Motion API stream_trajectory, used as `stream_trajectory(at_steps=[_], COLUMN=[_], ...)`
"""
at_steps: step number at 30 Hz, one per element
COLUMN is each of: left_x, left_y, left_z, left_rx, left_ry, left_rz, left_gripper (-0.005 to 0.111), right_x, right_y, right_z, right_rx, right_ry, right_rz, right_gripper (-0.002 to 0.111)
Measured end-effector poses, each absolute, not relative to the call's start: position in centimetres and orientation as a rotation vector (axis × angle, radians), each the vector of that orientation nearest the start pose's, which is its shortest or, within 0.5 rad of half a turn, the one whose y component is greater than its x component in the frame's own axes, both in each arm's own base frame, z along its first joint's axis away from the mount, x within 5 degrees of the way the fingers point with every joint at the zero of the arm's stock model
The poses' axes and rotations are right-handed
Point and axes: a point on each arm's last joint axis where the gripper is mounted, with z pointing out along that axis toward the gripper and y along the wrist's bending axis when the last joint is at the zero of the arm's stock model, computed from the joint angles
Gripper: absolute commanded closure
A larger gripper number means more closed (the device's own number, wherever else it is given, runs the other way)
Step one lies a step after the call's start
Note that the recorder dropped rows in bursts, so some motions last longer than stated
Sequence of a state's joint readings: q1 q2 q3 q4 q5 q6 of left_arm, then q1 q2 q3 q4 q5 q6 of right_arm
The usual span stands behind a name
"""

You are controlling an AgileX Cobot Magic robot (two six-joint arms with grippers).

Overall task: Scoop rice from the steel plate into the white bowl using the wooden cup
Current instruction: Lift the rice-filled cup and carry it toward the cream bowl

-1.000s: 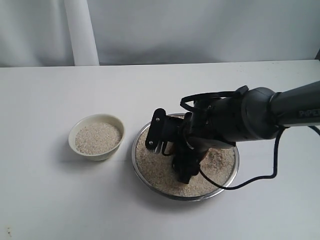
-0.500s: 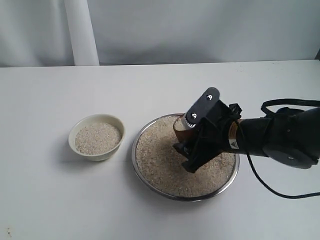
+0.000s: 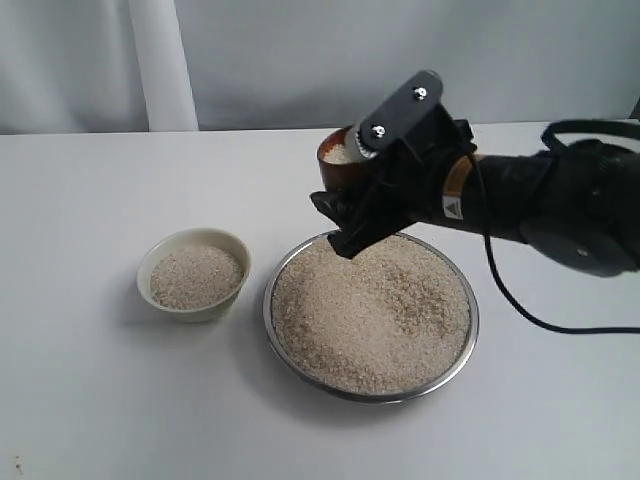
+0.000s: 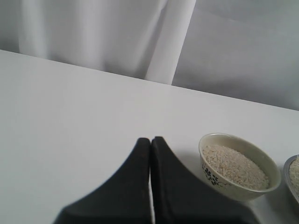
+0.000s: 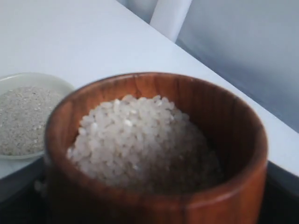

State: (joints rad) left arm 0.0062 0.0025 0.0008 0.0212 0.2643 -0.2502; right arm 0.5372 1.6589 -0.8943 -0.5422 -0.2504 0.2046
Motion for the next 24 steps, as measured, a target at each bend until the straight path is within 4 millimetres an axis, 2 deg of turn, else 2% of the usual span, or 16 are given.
stream_trajectory(at_steps=[7,11,19,24], left_x=[5.5,5.5,5.5,5.5], left_y=[0.1,0.1,0.1,0.1], left_z=[18.9,18.9,18.9,18.9], left_rx=[-0.21,-0.21,-0.21,-0.21], left_ry=[1.741,1.741,1.741,1.741], left_rz=[-0.158,-0.158,-0.158,-0.158], left_gripper=[0.107,0.107,0.107,0.107], right_x=[31.2,32.0,33.8,34.4], right_y=[23.5,26.6,32.9,36.1], right_z=[26.0,26.6,25.0,22.8], right_rx=[-0.984,-1.042,-1.208,-1.335], right_ry=[1.829,1.829,1.842,1.855], right_rz=[0.163,0.123,-0.007,-0.123], right_gripper=[0.108,0.108,0.108,0.108])
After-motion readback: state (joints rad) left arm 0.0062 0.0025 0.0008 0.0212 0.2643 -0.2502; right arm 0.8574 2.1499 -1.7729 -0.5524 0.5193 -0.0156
